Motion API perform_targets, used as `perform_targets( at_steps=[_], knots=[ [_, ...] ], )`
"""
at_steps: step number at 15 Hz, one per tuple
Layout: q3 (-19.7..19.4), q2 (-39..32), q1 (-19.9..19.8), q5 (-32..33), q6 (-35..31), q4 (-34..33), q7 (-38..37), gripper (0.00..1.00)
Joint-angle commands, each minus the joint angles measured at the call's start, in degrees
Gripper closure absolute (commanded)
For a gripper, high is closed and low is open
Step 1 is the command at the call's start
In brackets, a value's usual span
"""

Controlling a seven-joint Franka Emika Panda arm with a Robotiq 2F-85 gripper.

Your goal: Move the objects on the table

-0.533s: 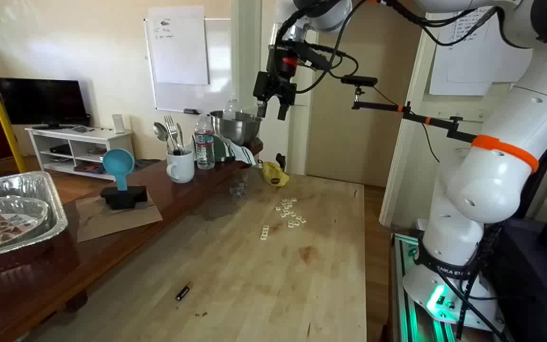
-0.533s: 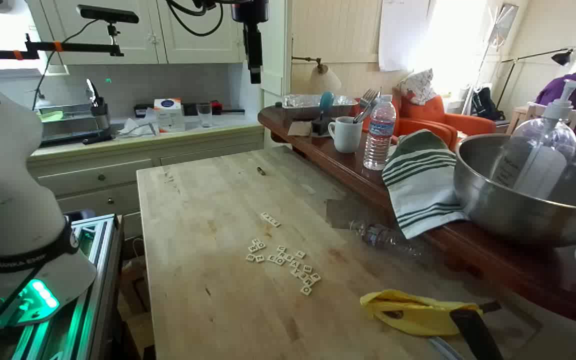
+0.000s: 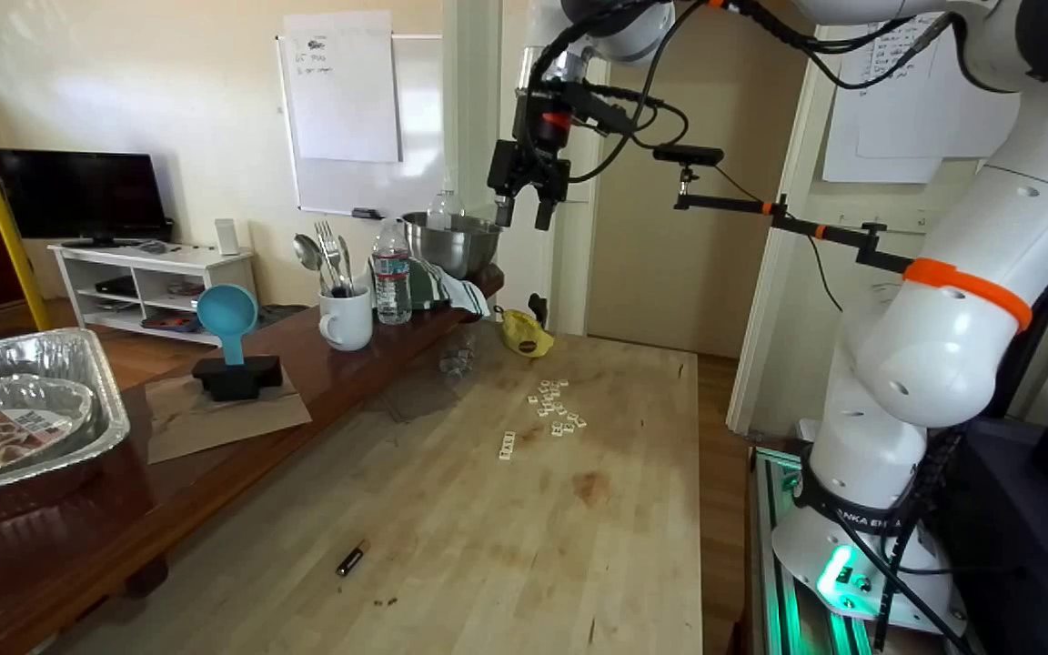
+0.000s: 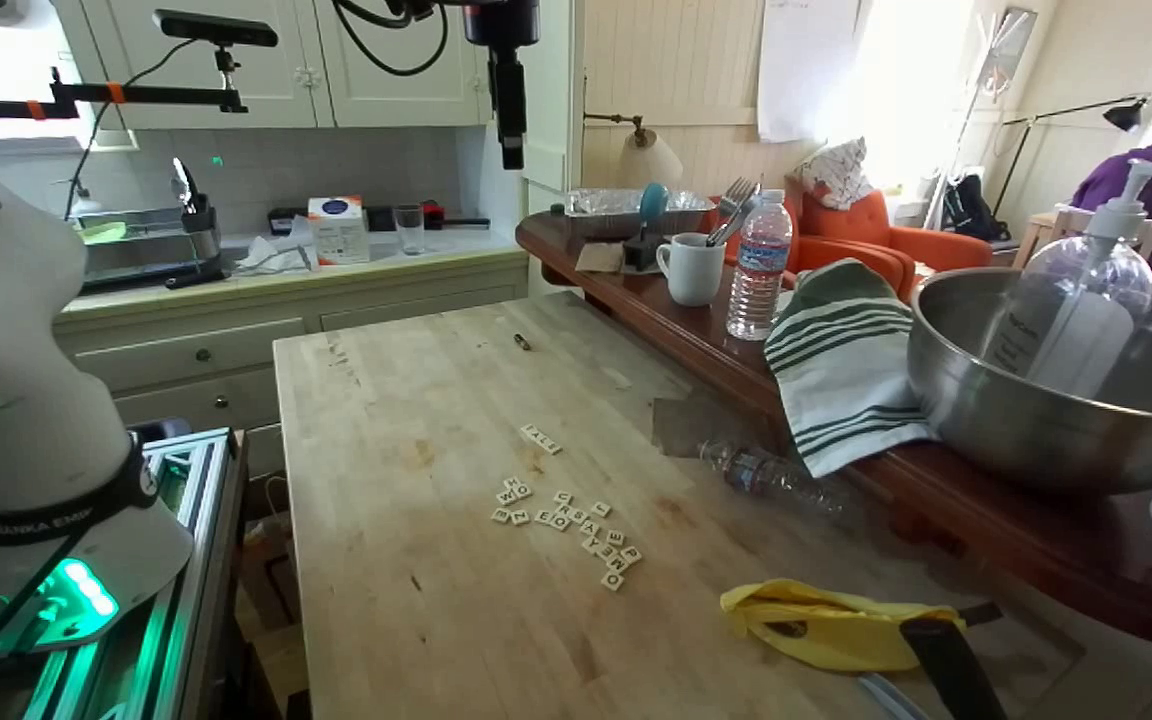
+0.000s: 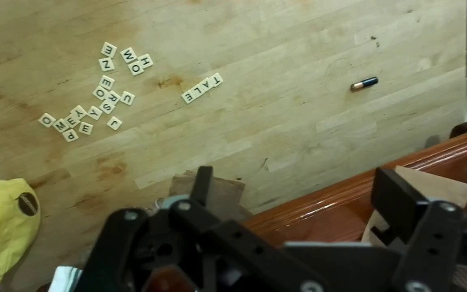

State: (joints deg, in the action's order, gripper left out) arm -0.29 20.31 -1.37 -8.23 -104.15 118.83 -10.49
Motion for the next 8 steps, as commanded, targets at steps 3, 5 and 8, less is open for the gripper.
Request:
perform_targets(
  at_steps=[3,5,8],
  knots=[
    [-1.5,-0.3,-3.1,5.2,-3.5,4.5,-0.7,0.0],
    [-2.9,0.4,-3.1,5.5,-8.4,7.6,5.7,0.0],
    [-6.3,0.5,-1.5,1.4,-14.5,11.6,19.2,0.0]
  ],
)
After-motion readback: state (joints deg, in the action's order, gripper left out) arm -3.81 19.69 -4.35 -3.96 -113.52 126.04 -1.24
